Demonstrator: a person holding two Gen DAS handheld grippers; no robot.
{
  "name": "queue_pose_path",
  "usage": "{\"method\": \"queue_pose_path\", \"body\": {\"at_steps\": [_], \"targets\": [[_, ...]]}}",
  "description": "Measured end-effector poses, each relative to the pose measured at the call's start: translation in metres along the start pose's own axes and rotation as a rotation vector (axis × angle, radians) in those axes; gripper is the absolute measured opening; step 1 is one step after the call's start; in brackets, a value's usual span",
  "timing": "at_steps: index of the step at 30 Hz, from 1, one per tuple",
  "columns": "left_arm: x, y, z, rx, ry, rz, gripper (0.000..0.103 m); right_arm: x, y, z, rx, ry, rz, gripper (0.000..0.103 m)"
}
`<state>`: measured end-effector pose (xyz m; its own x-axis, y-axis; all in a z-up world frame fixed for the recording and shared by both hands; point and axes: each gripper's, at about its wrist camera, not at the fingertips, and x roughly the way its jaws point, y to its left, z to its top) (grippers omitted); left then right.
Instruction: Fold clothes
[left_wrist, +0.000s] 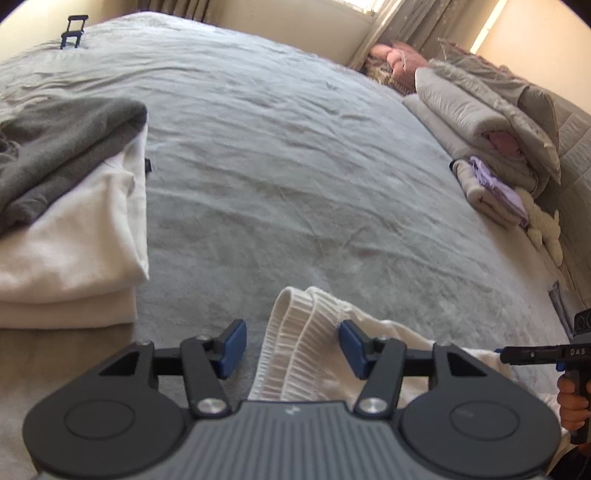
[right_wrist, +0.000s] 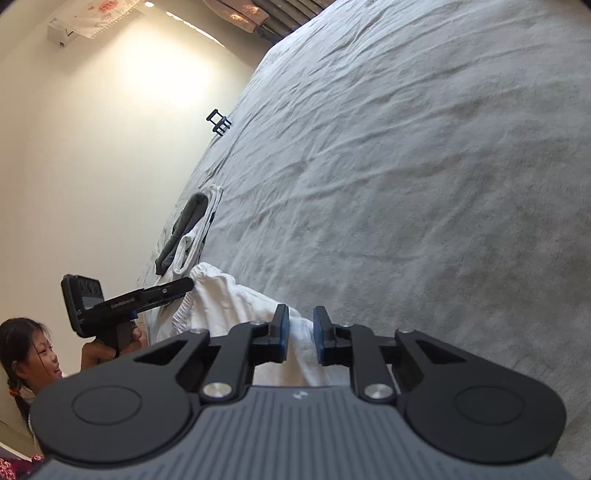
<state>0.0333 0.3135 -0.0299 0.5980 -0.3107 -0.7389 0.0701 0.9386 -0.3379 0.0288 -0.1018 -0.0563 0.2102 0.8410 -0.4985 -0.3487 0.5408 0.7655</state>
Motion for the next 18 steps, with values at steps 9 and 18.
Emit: {"method": "queue_pose_path", "body": {"at_steps": [9, 18], "targets": [[0.012, 0.001, -0.002, -0.006, -0.008, -0.026, 0.056, -0.008, 0.001, -0.001, 0.035, 0.01, 0.016, 0.023], [0.01, -0.019, -0.016, 0.056, -0.082, 0.108, 0.026, 0.022, 0.017, -0.003, 0.014, 0.008, -0.046, 0.013]]}}
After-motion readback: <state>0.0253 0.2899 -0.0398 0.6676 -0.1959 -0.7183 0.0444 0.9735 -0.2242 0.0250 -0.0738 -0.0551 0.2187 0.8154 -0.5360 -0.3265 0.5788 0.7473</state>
